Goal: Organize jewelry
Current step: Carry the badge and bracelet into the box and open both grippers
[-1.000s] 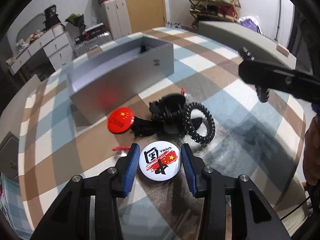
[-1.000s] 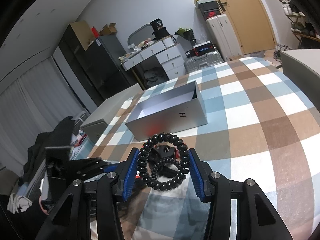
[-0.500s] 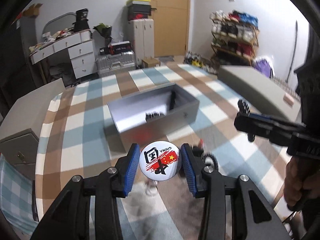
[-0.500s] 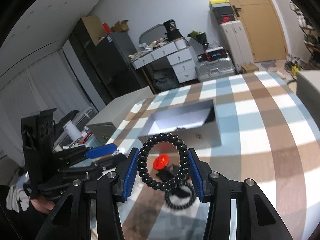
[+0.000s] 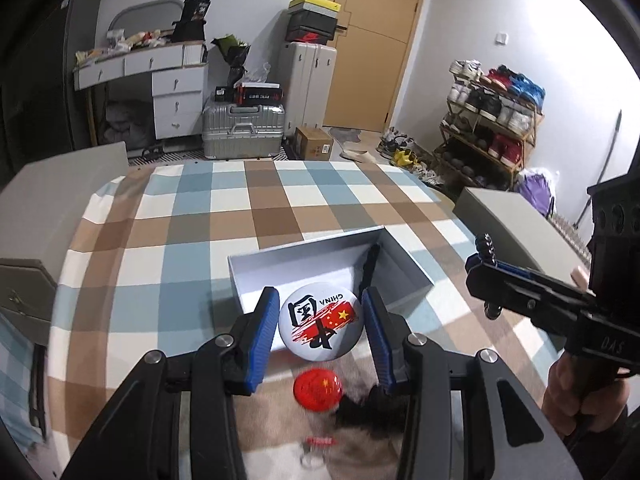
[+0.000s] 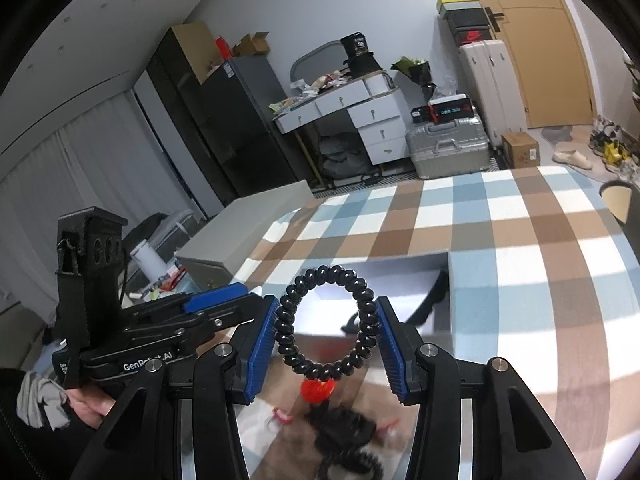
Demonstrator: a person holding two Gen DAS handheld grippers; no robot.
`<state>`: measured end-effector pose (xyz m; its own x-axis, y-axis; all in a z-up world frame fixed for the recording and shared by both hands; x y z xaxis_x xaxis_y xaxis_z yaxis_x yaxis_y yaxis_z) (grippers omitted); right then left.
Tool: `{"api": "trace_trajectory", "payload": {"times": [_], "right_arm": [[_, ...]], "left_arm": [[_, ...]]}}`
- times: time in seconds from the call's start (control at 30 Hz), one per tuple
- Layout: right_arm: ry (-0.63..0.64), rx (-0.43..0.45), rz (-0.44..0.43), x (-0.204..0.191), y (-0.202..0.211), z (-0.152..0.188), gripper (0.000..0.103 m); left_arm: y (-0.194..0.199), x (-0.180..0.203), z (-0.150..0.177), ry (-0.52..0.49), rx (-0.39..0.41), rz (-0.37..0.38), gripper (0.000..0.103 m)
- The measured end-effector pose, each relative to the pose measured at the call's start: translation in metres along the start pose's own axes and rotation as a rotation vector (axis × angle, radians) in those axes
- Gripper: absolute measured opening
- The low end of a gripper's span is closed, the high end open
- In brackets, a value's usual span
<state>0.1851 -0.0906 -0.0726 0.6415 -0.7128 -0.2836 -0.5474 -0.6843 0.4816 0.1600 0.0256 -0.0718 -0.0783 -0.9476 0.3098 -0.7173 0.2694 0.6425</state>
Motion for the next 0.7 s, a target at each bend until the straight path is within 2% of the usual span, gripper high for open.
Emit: {"api": "trace_trajectory", "payload": {"times": [0.33, 0.7], "right_arm": [[0.027, -0.077, -0.004, 0.018, -0.046, -0.017, 0.047], [-0.017, -0.142, 0.035, 0.047, -0.078, -0.008, 0.049]], "left_arm": [[-0.032, 0.003, -0.016, 0.035, -0.049, 0.04, 0.037], [-0.06, -0.003, -0.012, 0.058, -0.131, 0.025, 0.037]]}}
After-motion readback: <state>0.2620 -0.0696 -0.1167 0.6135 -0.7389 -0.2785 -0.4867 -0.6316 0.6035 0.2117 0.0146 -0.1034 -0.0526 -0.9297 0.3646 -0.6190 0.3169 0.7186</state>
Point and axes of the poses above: each gripper's, at about its wrist camera, not at the fingertips, and y roughly against the way its jaws point, x to its right, z to its underside, the point moved 6 cm from there along -y, roughly the way its jaws point, and after that the axes turned 9 degrees about y, right-handed, at the moved point
